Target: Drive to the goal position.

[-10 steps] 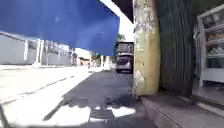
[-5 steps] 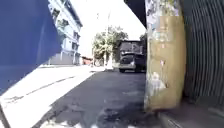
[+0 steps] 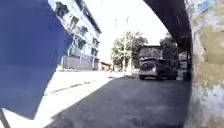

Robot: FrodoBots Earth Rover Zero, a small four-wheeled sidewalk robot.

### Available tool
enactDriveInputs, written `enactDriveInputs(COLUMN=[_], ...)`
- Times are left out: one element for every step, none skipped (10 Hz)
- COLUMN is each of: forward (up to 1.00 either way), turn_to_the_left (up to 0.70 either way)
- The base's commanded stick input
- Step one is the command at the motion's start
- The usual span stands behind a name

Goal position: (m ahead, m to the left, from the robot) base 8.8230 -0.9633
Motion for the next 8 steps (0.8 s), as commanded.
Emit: enactDriveInputs(forward=[1.00, 1.00, 1.00, 1.00, 1.00, 1.00, 1.00, 1.00], turn_to_the_left=[0.39, 0.39, 0.39, 0.39, 0.39, 0.38, 0.22, 0.13])
